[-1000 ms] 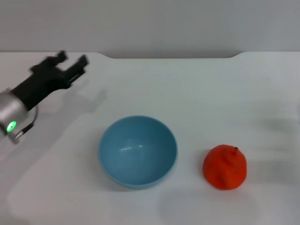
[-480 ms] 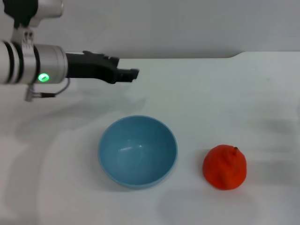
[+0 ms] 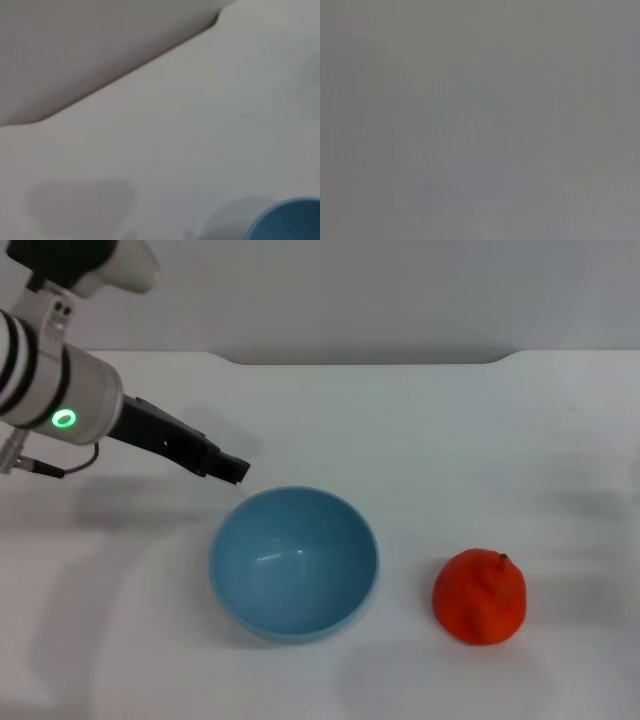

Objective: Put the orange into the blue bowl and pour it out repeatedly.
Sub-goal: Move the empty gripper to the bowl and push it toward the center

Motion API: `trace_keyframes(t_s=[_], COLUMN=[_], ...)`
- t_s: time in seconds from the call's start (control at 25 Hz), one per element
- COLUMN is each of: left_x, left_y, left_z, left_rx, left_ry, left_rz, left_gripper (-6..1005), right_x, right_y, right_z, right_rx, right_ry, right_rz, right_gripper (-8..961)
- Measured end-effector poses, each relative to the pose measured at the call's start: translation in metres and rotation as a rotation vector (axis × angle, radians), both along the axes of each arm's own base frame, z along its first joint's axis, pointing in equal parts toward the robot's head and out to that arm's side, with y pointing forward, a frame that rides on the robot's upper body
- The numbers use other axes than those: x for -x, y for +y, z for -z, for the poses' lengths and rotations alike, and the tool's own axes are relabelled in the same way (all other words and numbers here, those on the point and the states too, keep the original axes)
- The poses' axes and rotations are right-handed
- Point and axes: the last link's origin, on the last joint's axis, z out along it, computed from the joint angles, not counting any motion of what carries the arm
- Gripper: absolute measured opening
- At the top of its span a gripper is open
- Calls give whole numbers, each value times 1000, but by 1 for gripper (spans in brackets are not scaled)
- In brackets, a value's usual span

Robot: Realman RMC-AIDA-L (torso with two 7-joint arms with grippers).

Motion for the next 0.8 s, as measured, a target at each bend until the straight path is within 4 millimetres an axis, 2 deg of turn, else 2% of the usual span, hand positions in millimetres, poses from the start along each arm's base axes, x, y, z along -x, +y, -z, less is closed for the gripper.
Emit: trace_keyframes(t_s=[0.04, 0.12, 0.8], left_x=[-1, 0, 22], left_y=[-4, -5, -2], left_z=[9, 16, 38], left_rx=[26, 40, 89], left_ry=[26, 48, 75], left_rz=[17, 30, -58], left_gripper=[681, 682, 640], right_x=[0, 0, 0], right_y=[1, 1, 3], right_z=[0, 0, -1], right_rx=[1, 3, -2], right_ry=[0, 0, 2], right_rz=[1, 3, 5], right_gripper=[467, 467, 468])
